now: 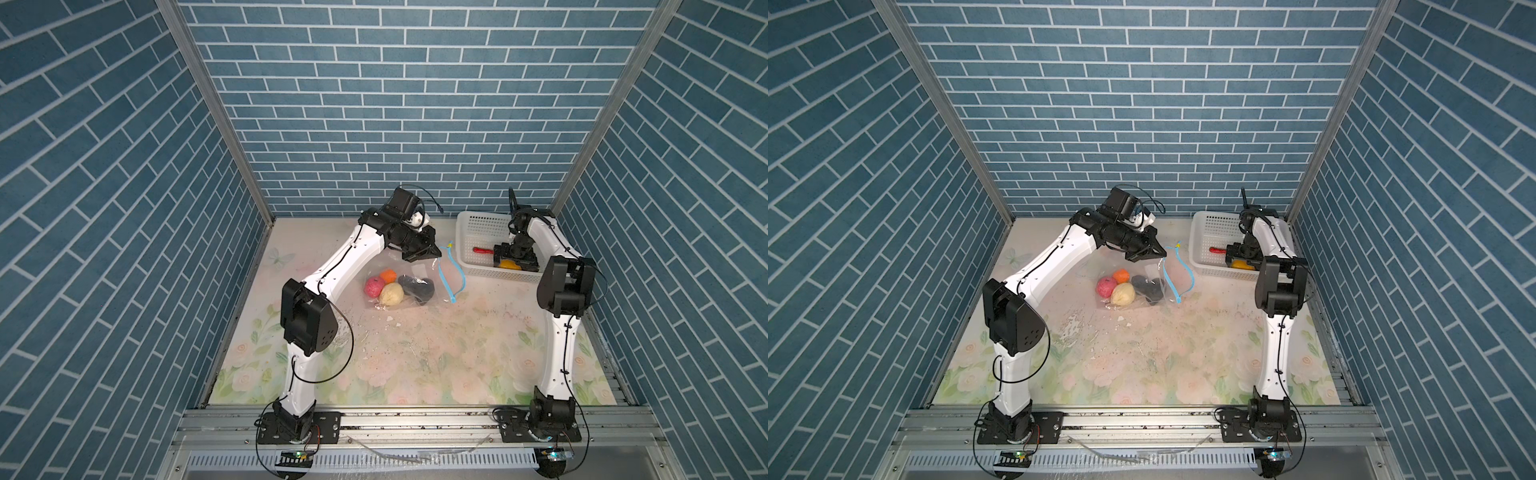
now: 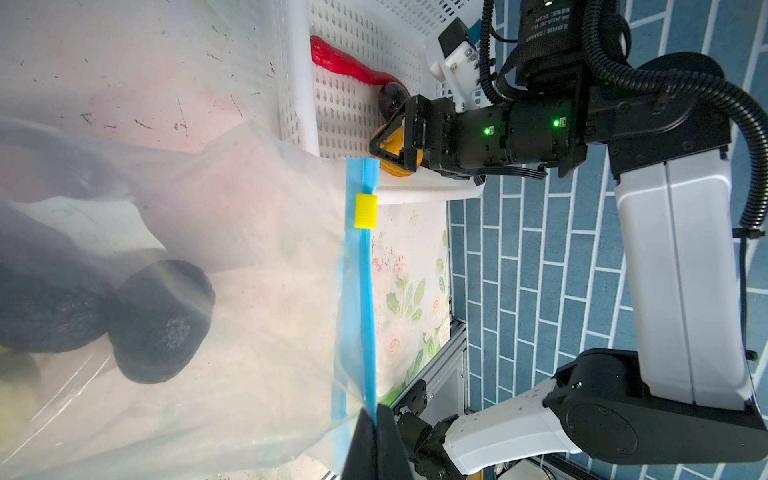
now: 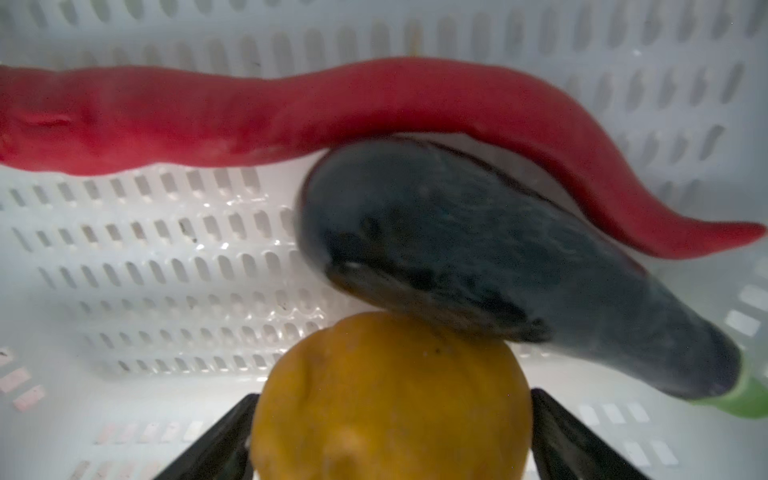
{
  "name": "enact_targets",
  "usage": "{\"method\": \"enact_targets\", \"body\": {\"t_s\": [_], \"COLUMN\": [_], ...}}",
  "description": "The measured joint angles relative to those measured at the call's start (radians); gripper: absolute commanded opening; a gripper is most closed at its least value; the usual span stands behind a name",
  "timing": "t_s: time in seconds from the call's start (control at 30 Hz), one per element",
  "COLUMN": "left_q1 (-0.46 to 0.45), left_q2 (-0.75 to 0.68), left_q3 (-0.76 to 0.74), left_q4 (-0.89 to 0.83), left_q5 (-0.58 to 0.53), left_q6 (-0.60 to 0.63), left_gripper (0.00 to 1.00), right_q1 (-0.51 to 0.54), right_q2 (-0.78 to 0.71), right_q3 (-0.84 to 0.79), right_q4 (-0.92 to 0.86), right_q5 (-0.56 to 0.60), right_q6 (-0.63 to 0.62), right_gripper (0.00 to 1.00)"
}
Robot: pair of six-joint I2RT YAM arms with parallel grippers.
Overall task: Place the food in the zip-top bag and seal the zipper
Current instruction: 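Grasp the yellow-orange fruit in the basket with right gripper and lift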
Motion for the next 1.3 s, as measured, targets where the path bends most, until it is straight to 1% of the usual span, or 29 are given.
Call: {"method": "enact_targets", "body": {"t_s": [0.13, 0.3, 0.6, 1.1, 1.2, 1.3], "left_q1": [0.001, 0.001, 0.001, 0.001, 0.001, 0.001], "left_q2": [0.0, 0.0, 0.0, 0.0, 0.0, 0.0], "left_q3": [0.0, 0.0, 0.0, 0.0, 0.0, 0.0], "left_q4": [0.0, 0.0, 0.0, -0.001, -0.001, 0.0], "left_q5": [-0.001, -0.004, -0.007, -0.008, -0.008, -0.011], "left_q6": [0.0, 0.001, 0.001, 0.002, 0.002, 0.002], "left_gripper": [0.0, 0.0, 0.0, 0.0, 0.0, 0.0], "right_q1": [0.028, 0.051, 0.056, 0.05, 0.047, 0.038], "right_q2": [0.035, 0.042, 0.044, 0.037, 0.005, -0.05], "right_q3": [0.031, 0.062, 0.081, 0.075, 0.036, -0.039], "right_q4": [-0.003, -0.005, 0.002, 0.113, 0.162, 0.226], "right_q5": [-0.014, -0.037, -0.08, -0.216, -0.245, -0.282], "right_q6": [0.003, 0.007, 0.022, 0.077, 0.101, 0.137], "right_gripper": [0.91, 0.85, 0.79, 0.77, 0.77, 0.77]}}
